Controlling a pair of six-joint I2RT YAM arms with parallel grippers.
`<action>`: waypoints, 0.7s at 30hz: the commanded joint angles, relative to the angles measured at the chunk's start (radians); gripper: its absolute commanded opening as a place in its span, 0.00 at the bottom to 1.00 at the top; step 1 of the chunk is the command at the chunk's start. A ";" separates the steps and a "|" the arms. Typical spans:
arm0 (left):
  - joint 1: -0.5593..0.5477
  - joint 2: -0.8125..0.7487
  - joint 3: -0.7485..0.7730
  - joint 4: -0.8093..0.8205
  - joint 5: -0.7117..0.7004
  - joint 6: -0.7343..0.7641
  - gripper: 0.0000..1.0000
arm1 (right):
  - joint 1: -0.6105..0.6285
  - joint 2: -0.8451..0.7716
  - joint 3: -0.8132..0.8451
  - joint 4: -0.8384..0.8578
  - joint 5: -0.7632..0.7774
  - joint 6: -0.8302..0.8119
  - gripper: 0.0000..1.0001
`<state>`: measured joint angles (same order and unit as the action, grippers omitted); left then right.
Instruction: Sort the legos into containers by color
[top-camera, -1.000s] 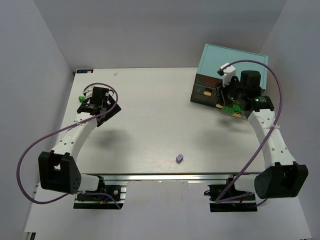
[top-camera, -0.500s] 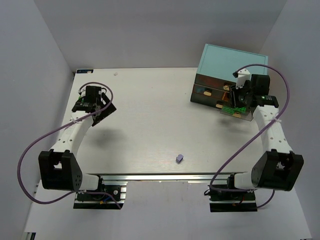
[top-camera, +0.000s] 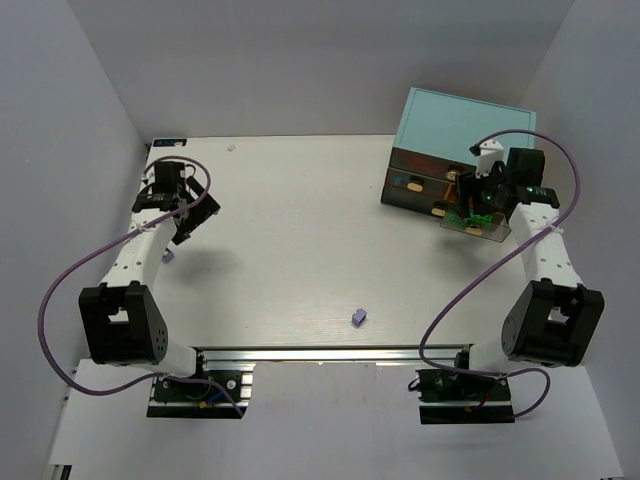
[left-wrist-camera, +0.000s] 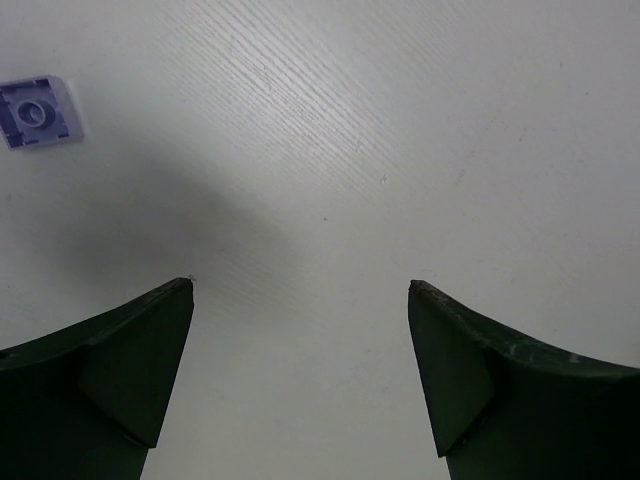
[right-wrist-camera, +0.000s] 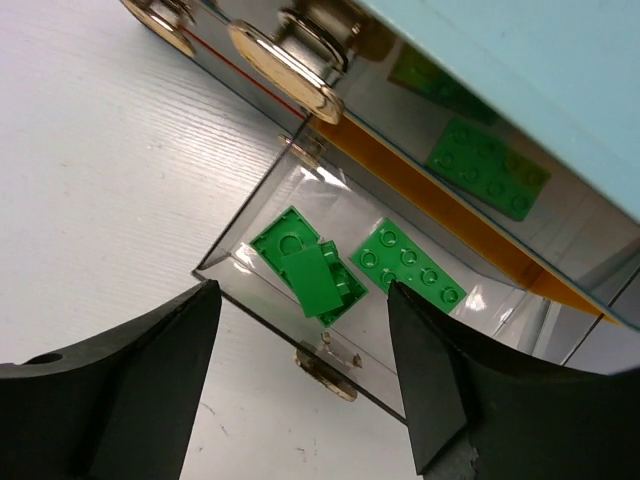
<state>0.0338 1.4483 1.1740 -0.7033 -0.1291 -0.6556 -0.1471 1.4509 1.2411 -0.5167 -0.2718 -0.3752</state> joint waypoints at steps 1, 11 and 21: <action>0.044 0.009 0.071 -0.012 0.016 -0.021 0.98 | -0.014 -0.069 0.043 0.052 -0.093 -0.018 0.72; 0.161 0.162 0.203 -0.050 -0.089 -0.186 0.82 | -0.019 -0.351 -0.189 0.214 -0.636 -0.106 0.40; 0.192 0.467 0.412 0.057 -0.148 -0.197 0.86 | -0.020 -0.377 -0.226 0.187 -0.733 -0.136 0.66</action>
<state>0.2214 1.8942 1.5173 -0.6933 -0.2489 -0.8391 -0.1635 1.0843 1.0061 -0.3382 -0.9428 -0.4770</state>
